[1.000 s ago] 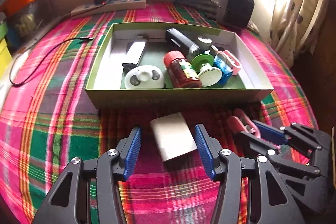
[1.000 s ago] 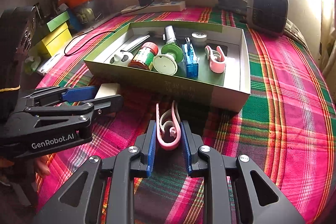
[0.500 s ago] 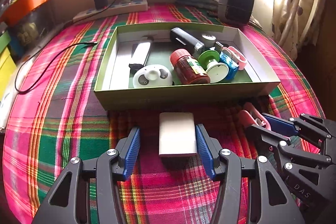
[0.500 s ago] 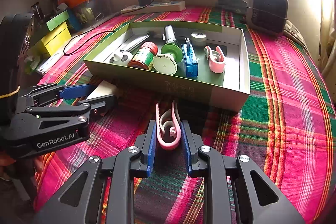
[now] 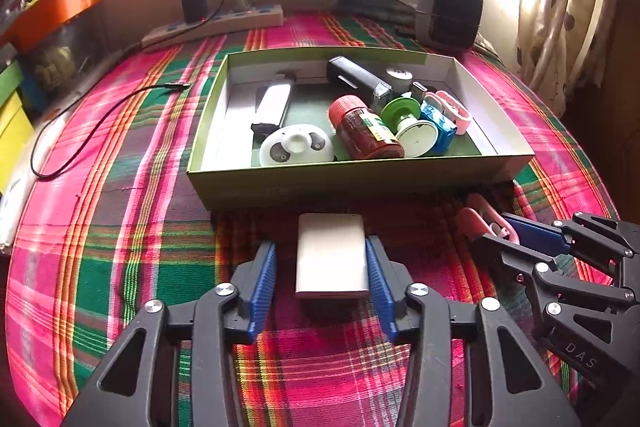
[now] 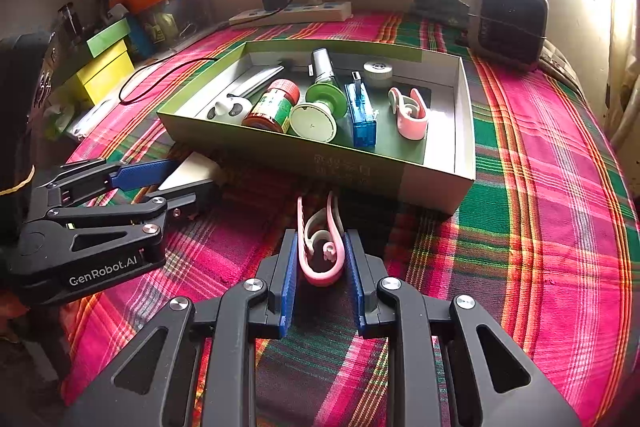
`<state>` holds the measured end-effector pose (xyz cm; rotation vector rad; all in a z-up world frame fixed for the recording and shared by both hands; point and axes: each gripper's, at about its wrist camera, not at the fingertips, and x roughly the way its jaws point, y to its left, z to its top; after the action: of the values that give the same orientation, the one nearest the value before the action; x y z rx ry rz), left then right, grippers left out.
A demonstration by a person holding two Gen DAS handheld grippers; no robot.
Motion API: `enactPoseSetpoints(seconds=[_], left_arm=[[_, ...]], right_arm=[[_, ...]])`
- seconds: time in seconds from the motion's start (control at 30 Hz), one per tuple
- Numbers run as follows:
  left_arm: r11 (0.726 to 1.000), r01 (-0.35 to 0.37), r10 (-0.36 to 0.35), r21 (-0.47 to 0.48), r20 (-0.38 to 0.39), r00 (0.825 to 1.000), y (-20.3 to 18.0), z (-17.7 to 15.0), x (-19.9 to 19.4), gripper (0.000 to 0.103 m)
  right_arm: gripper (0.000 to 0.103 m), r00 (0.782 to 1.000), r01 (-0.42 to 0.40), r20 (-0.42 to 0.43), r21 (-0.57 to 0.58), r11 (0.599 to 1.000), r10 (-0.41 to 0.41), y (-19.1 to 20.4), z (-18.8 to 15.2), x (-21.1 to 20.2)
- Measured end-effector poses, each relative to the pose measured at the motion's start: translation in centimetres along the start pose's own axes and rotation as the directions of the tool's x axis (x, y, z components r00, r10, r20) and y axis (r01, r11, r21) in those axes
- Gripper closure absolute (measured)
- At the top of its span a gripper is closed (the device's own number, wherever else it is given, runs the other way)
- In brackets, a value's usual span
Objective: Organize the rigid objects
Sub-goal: 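Close the left gripper on the white charger while the right gripper closes on the pink clip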
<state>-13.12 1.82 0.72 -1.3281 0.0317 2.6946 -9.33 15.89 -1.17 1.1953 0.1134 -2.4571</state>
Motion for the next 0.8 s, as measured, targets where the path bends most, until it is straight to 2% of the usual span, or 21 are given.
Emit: enactPoseSetpoints(seconds=[0.23, 0.8], left_arm=[[1.0, -0.006, 0.006, -0.005, 0.007, 1.0, 0.26, -0.18, -0.11, 0.07], [1.0, -0.006, 0.006, -0.005, 0.008, 1.0, 0.27, -0.37, -0.09, 0.07]], right_arm=[[0.079, 1.0, 0.006, -0.001, -0.005, 1.0, -0.006, 0.03, 0.0, 0.04], [0.079, 1.0, 0.022, -0.002, -0.017, 1.0, -0.022, 0.29, -0.03, 0.07]])
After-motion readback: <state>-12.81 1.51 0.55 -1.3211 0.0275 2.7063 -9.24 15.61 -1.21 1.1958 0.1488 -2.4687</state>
